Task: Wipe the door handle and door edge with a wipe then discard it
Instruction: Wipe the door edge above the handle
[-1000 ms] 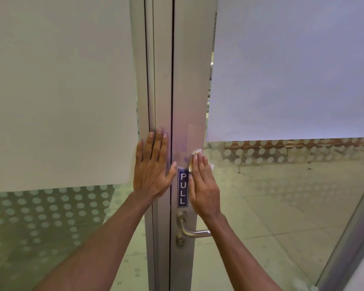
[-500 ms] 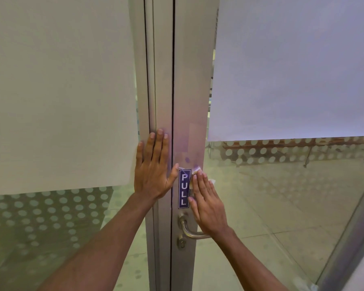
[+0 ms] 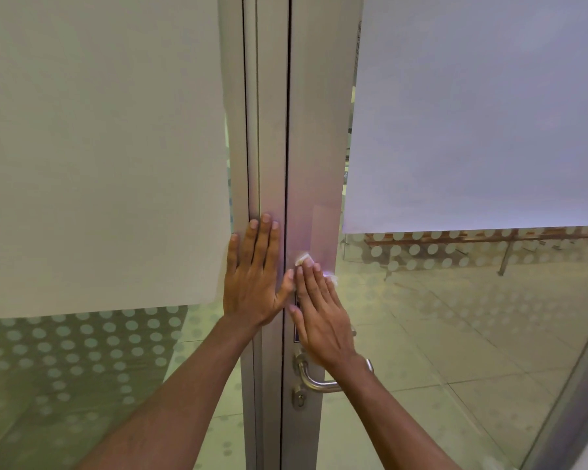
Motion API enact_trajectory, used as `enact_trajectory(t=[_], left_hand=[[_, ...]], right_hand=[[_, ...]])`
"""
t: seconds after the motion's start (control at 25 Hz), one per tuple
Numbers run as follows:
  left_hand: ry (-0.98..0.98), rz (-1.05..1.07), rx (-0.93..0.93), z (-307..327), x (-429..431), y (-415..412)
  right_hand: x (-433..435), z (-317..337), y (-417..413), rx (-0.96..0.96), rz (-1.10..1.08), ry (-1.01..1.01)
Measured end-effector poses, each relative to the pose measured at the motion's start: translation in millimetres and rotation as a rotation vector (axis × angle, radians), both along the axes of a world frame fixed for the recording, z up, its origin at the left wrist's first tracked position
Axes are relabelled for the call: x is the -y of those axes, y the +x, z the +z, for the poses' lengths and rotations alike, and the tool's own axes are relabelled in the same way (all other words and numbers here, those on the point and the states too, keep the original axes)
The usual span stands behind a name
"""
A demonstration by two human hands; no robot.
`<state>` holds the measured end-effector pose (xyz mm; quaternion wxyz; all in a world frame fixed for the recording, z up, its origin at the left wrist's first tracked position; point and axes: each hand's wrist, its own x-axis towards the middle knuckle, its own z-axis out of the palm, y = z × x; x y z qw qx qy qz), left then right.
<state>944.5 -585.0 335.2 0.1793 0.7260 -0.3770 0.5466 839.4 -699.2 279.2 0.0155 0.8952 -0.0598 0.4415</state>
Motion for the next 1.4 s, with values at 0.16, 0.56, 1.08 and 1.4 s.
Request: enact_trajectory(t=[0.16,0.56,1.08,1.4], left_hand=[[0.001,-0.007,0.007,-1,0,1],[-0.011,0.0,-0.006,-1,2,-1],[0.005,0.01,-0.002,-3,1,3],[0.011,0.035,0.01,-2,1,1]], right_hand=[[-4,0,8,0.113,-0.043,0.173],[-22,0,17,0.091,-0.004,0.125],[31,-48,-22,-0.153,-0.057,-0.133],[34,15,-1,-0.053,-0.107,-0.087]])
